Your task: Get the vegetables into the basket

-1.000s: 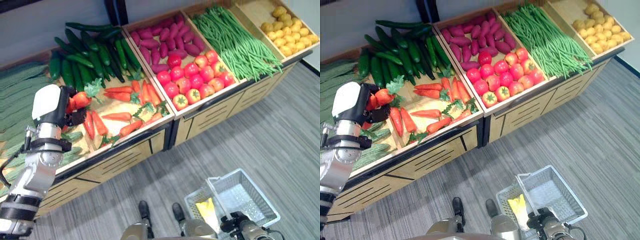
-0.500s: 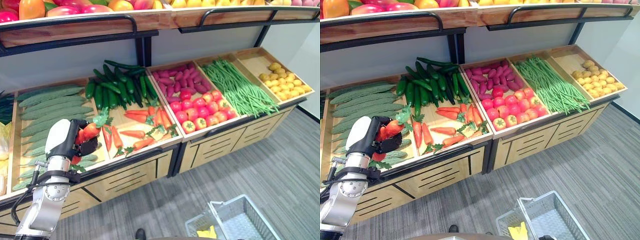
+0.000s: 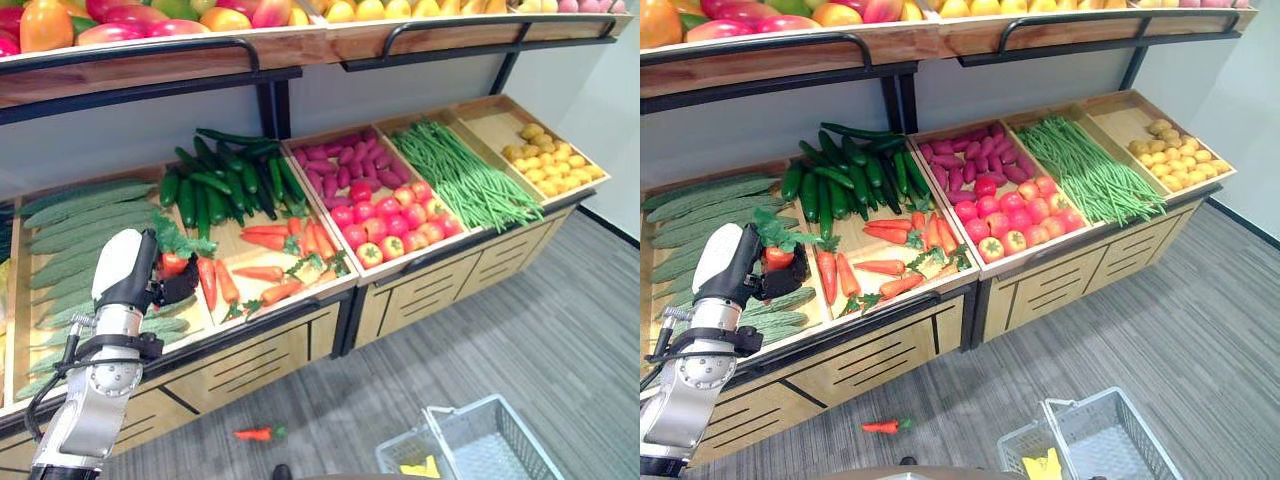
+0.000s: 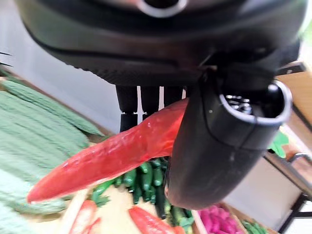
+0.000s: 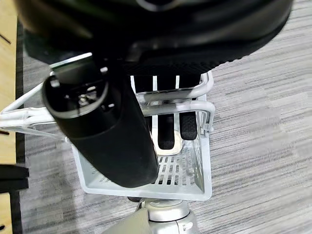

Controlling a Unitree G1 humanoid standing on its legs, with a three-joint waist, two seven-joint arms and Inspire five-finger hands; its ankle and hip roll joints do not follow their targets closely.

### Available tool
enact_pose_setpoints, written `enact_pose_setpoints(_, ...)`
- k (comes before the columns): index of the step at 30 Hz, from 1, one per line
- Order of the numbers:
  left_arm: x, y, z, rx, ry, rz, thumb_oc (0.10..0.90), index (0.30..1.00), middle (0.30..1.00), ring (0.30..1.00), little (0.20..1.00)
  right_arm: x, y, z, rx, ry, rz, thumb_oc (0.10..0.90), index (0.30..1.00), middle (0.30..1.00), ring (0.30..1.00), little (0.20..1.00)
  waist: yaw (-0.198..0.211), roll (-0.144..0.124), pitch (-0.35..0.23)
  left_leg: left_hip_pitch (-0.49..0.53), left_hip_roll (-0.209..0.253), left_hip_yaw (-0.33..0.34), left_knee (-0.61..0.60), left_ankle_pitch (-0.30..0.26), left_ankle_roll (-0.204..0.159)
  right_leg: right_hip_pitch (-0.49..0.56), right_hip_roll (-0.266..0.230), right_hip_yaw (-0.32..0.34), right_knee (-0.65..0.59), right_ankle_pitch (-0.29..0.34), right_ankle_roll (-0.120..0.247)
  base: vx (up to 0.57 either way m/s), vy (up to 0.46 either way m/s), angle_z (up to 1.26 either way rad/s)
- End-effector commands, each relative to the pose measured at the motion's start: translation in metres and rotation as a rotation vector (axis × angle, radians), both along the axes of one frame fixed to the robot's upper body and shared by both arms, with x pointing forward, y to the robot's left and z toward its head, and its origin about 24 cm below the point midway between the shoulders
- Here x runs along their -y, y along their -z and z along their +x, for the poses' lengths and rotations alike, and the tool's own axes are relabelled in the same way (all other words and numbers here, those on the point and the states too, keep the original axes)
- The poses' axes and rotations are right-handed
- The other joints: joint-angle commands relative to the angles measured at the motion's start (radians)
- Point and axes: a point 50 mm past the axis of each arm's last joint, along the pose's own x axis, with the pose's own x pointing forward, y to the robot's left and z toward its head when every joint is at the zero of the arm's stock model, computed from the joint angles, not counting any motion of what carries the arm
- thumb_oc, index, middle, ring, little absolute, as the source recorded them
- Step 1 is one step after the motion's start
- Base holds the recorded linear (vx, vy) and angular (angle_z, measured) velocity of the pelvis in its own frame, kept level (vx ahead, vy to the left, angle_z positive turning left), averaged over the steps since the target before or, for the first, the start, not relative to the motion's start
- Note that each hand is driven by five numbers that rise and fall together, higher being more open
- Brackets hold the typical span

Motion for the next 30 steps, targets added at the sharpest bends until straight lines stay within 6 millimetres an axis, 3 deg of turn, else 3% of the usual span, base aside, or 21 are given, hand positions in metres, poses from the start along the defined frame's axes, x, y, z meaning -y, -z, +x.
enact_pose_setpoints(1,0.026,-0.07,0.022,0.328,0.146,0.035,0.4,0.3,0.3,0.3,0.3,0.011,-0.003,-0.001,0.019,0.067,-0.033,0.4,0.3,0.3,0.3,0.3,-0.044,0.027,0.001,0.067,-0.014,0.041,0.01,-0.128,-0.007,-0.144,-0.062,-0.015,0.103,0.049,0.128,-0.02,0.091,-0.4)
enact_pose_setpoints(6,0.032,-0.075,0.025,0.353,0.176,0.035,0.4,0.3,0.3,0.3,0.3,0.012,-0.004,0.001,0.046,0.087,-0.044,0.4,0.3,0.3,0.3,0.3,-0.089,0.036,0.023,0.088,-0.017,0.126,0.017,-0.156,0.006,-0.18,-0.058,0.042,0.116,0.072,0.159,0.01,0.055,-0.49)
enact_pose_setpoints(7,0.032,-0.076,0.025,0.355,0.176,0.036,0.4,0.3,0.3,0.3,0.3,0.011,-0.004,0.002,0.047,0.086,-0.043,0.4,0.3,0.3,0.3,0.3,-0.083,0.033,0.024,0.085,-0.016,0.134,0.014,-0.146,0.004,-0.187,-0.055,0.049,0.117,0.082,0.157,-0.01,0.032,-0.8)
enact_pose_setpoints(8,0.034,-0.08,0.026,0.373,0.186,0.043,0.4,0.3,0.3,0.3,0.3,0.011,-0.004,0.005,0.056,0.071,-0.046,0.4,0.3,0.3,0.3,0.3,-0.095,0.033,0.041,0.092,-0.015,0.182,0.027,-0.157,0.006,-0.215,-0.064,0.037,0.124,0.104,0.173,-0.07,-0.045,-0.99)
enact_pose_setpoints(9,0.035,-0.082,0.027,0.379,0.186,0.05,0.4,0.3,0.3,0.3,0.3,0.011,-0.005,0.008,0.062,0.06,-0.047,0.4,0.3,0.3,0.3,0.3,-0.088,0.03,0.051,0.09,-0.01,0.205,0.038,-0.162,0.002,-0.23,-0.079,-0.003,0.128,0.118,0.178,-0.08,-0.076,-1.37)
enact_pose_setpoints(10,0.035,-0.087,0.027,0.398,0.189,0.065,0.4,0.3,0.3,0.3,0.3,0.011,-0.005,0.012,0.073,0.053,-0.053,0.4,0.3,0.3,0.3,0.3,-0.078,0.03,0.064,0.091,0.013,0.252,0.059,-0.179,-0.008,-0.254,-0.134,-0.153,0.14,0.127,0.176,-0.09,-0.101,-1.15)
enact_pose_setpoints(11,0.035,-0.087,0.027,0.399,0.189,0.066,0.4,0.3,0.3,0.3,0.3,0.01,-0.005,0.013,0.074,0.053,-0.052,0.4,0.3,0.3,0.3,0.3,-0.079,0.027,0.064,0.086,0.013,0.253,0.063,-0.173,-0.01,-0.258,-0.135,-0.153,0.139,0.134,0.173,-0.03,-0.09,-1.72)
enact_pose_setpoints(12,0.034,-0.09,0.027,0.408,0.185,0.082,0.4,0.3,0.3,0.3,0.3,0.01,-0.005,0.016,0.084,0.043,-0.057,0.4,0.3,0.3,0.3,0.3,-0.082,0.026,0.064,0.098,0.026,0.287,0.069,-0.186,-0.019,-0.27,-0.172,-0.246,0.14,0.147,0.17,-0.02,-0.056,-1.53)
enact_pose_setpoints(13,0.034,-0.09,0.026,0.409,0.184,0.083,0.4,0.3,0.3,0.3,0.3,0.01,-0.005,0.017,0.085,0.041,-0.056,0.4,0.3,0.3,0.3,0.3,-0.082,0.023,0.064,0.094,0.025,0.289,0.071,-0.179,-0.02,-0.273,-0.173,-0.245,0.138,0.153,0.166,0.04,-0.059,-1.67)
enact_pose_setpoints(15,0.03,-0.089,0.025,0.403,0.164,0.087,0.4,0.3,0.3,0.3,0.3,0.011,-0.006,0.016,0.078,0.033,-0.064,0.4,0.3,0.3,0.3,0.3,-0.068,0.01,0.063,0.121,0.035,0.355,0.083,-0.199,-0.029,-0.273,-0.244,-0.411,0.139,0.188,0.171,0.04,-0.078,-0.88)
enact_pose_setpoints(17,0.026,-0.087,0.023,0.39,0.147,0.087,0.4,0.3,0.3,0.3,0.3,0.01,-0.005,0.016,0.071,0.021,-0.059,0.4,0.3,0.3,0.3,0.3,-0.06,0.002,0.068,0.129,0.045,0.398,0.096,-0.204,-0.032,-0.273,-0.282,-0.507,0.151,0.195,0.167,0.04,-0.053,-0.69)
enact_pose_setpoints(19,0.022,-0.083,0.021,0.378,0.128,0.085,0.4,0.3,0.3,0.3,0.3,0.008,-0.005,0.014,0.059,0.014,-0.057,0.4,0.3,0.3,0.3,0.3,-0.046,-0.001,0.062,0.144,0.052,0.401,0.109,-0.237,-0.035,-0.247,-0.292,-0.545,0.141,0.18,0.181,0.06,-0.023,-0.7)
enact_pose_setpoints(24,0.022,-0.078,0.019,0.357,0.128,0.067,0.4,0.3,0.3,0.3,0.3,0.011,-0.005,0.008,0.044,0.017,-0.065,0.4,0.3,0.3,0.3,0.3,-0.058,-0.009,0.054,0.162,0.062,0.423,0.153,-0.263,-0.039,-0.227,-0.272,-0.523,0.134,0.162,0.169,0.07,-0.075,-0.42)
enact_pose_setpoints(30,0.024,-0.069,0.019,0.33,0.135,0.024,0.4,0.3,0.3,0.3,0.3,0.019,-0.007,0.002,0.035,0.036,-0.083,0.4,0.3,0.3,0.3,0.3,-0.078,0.012,0.056,0.178,0.106,0.43,0.184,-0.267,-0.059,-0.202,-0.226,-0.494,0.137,0.109,0.144,0.05,-0.106,-0.19)
